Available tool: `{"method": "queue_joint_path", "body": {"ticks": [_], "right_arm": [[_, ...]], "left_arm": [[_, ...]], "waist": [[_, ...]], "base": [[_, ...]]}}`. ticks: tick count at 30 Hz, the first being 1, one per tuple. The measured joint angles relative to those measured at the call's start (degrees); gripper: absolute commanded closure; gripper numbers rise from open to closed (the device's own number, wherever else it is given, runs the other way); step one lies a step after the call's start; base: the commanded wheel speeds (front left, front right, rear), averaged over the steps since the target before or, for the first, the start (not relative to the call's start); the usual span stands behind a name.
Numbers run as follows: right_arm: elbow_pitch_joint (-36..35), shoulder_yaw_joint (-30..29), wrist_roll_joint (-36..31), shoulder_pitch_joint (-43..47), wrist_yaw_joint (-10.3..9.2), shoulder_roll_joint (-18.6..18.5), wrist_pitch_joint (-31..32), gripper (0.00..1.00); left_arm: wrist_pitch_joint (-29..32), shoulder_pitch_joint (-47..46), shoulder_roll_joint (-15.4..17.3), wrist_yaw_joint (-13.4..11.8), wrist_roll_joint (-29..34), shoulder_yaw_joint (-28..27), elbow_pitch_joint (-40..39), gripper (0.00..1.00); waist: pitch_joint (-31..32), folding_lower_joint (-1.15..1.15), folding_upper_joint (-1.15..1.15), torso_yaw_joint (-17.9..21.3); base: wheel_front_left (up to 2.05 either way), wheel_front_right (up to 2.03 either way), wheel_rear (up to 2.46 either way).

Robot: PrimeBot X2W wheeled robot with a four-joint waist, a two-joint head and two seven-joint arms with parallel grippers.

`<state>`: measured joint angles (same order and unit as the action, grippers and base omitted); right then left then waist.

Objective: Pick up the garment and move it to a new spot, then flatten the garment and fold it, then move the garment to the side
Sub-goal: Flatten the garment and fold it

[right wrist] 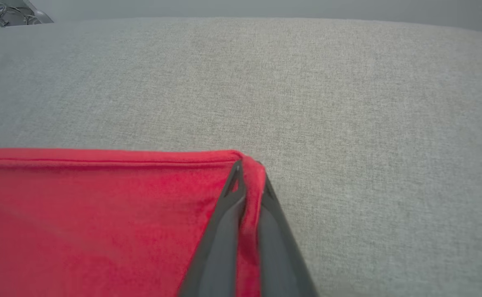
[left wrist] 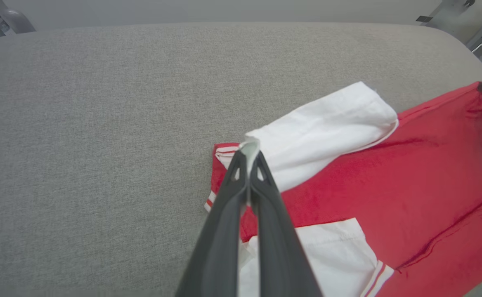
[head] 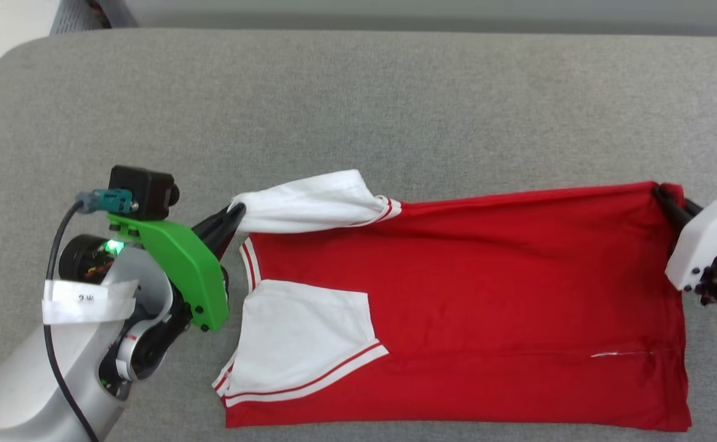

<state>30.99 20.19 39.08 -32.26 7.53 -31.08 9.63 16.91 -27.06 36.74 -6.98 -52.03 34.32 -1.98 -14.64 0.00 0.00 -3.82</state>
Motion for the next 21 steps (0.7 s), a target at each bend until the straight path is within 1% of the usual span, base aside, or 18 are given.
{"method": "queue_joint_path", "body": {"ticks": [4,12,16,17,21], "right_arm": [[-0.48,-0.24,3.09,3.48,0.00,0.13,-2.56,1.00],[-2.45,-0.18,6.04,11.21,0.00,-0.11,-7.57,1.00],[-4.42,0.09,6.22,14.31,0.00,-0.49,-9.05,1.00],[-6.06,0.23,7.35,16.75,0.00,-1.04,-9.87,1.00],[-7.88,1.10,9.23,20.24,0.00,-2.00,-9.87,1.00]], "left_arm": [[-0.75,2.52,0.00,-0.42,-0.42,0.08,-0.07,1.00],[-1.62,9.17,0.02,-1.94,-1.78,0.60,-0.70,1.00],[-1.83,12.21,0.29,-2.43,-2.10,1.15,-0.66,1.00],[-1.81,14.08,0.46,-2.60,-2.55,1.98,-0.33,1.00],[-1.80,16.39,0.65,-2.81,-3.28,2.85,0.69,1.00]], "waist": [[2.21,0.00,0.00,0.34],[5.81,0.00,0.00,0.69],[6.80,0.00,0.00,0.82],[7.41,0.00,0.00,0.82],[8.09,0.00,0.00,0.85]], "base": [[0.00,0.00,0.00],[0.00,0.00,0.00],[0.00,0.00,0.00],[0.00,0.00,0.00],[0.00,0.00,0.00]]}}
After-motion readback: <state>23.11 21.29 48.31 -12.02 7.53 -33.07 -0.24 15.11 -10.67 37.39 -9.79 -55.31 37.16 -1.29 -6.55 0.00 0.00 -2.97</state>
